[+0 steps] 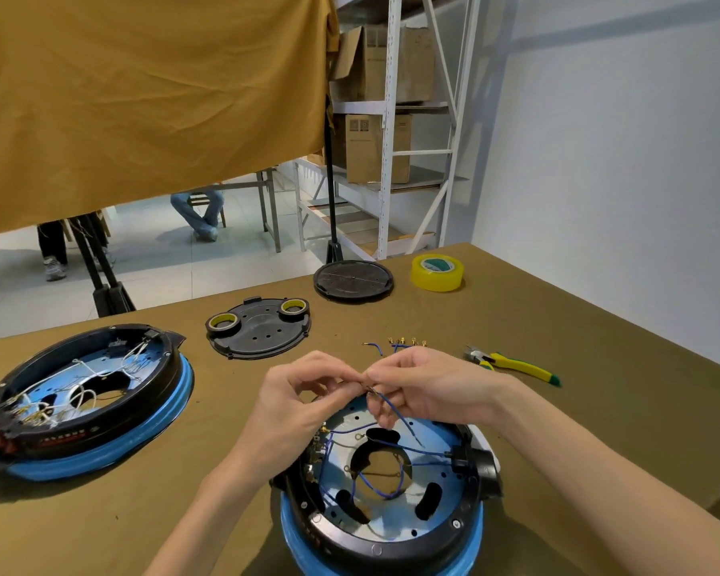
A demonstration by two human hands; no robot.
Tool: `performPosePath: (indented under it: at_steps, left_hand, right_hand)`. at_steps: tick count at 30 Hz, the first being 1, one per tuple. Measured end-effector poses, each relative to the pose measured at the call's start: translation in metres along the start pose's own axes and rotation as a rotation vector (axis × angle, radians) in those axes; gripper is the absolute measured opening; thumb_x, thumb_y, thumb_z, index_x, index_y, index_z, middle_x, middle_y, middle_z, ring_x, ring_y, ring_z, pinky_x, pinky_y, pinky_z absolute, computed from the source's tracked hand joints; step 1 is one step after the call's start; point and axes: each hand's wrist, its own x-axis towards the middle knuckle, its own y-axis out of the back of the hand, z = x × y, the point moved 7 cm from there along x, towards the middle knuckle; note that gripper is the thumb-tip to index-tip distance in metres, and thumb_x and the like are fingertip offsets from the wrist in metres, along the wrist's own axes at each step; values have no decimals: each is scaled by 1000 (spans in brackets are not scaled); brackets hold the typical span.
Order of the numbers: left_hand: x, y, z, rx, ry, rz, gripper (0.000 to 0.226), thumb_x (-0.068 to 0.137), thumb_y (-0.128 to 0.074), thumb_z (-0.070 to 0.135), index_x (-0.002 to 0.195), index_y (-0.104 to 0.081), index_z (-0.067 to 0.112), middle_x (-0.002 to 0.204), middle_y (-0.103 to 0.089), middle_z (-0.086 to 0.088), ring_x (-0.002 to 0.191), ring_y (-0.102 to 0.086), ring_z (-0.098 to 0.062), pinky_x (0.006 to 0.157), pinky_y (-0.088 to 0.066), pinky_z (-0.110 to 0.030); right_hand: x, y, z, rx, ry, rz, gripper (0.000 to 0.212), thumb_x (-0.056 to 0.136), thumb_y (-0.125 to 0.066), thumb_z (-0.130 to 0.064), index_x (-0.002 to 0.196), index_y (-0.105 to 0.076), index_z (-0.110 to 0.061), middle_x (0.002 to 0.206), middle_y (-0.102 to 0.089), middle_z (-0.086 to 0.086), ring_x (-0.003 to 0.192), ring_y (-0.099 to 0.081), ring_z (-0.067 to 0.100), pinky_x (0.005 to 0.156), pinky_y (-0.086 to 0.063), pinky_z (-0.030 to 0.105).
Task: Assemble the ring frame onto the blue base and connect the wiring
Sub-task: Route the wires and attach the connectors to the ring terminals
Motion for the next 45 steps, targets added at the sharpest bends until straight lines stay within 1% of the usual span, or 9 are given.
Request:
performPosePath:
  at_steps: [6,10,12,15,27,31,34,38,45]
  left_hand:
    - [0,6,-2,11,46,37,16,90,-75,13,95,-82,26,95,-77,-1,88,-70,-24,79,-56,-44]
    - [-3,-1,-6,-50,207,-62,15,93,-69,37,100,-80,29,92,-79,2,82,-73,-8,72,-55,-19]
    - [-6,-7,-6,-73,257,-103,20,91,-70,43,99,-79,27,90,-80,0,77,-72,-7,69,-54,-16]
    - [-6,-8,-6,-95,284,-59,5,91,-77,26,92,-80,22,87,-80,-4,77,-74,-14,70,-57,-21]
    - [-6,-3,-3,-58,227,-52,10,94,-74,17,91,-80,25,89,-79,-4,86,-75,-26,78,-60,-35]
    - [-6,1,1,13,143,-63,13,91,-77,14,93,-83,25,88,-79,0,83,-74,-21,76,-60,-35]
    - [-7,2,-1,53,144,-84,13,91,-77,15,98,-82,24,91,-79,3,86,-75,-19,79,-61,-36]
    - [-6,7,-13,132,222,-144,18,100,-66,18,105,-79,29,99,-79,10,96,-73,-10,88,-59,-36]
    - [-10,14,-49,437,330,-194,21,105,-53,30,119,-67,39,121,-63,18,114,-59,0,101,-51,-32]
  right_hand:
    - [-2,1,2,48,17,172,17,99,-66,-16,109,-67,-2,71,-60,7,56,-56,14,57,-49,23]
    - [-5,5,-3,-33,129,318,12,97,-69,-18,102,-71,-8,75,-65,10,57,-61,19,49,-51,25]
    - [-6,7,-6,-69,198,388,10,98,-69,-18,100,-70,-8,75,-66,10,57,-63,21,47,-52,27]
    - [-6,7,-6,-77,247,456,10,98,-68,-16,101,-67,-6,74,-68,11,58,-64,23,46,-54,28]
    - [-6,-5,2,150,170,267,25,104,-58,-32,96,-68,-10,89,-68,17,68,-62,23,52,-48,25]
    - [-8,-11,7,162,50,158,4,99,-65,-14,101,-65,-10,92,-68,16,64,-54,17,51,-40,18]
    - [-8,-6,10,25,25,219,14,94,-71,-6,108,-68,-2,87,-68,14,63,-53,15,55,-37,21]
    - [-7,4,7,-311,72,397,10,90,-77,-10,95,-77,-1,75,-74,8,57,-59,10,55,-43,20]
    - [14,1,16,-583,-79,385,8,91,-74,-17,91,-81,-13,64,-72,3,56,-62,7,50,-42,16]
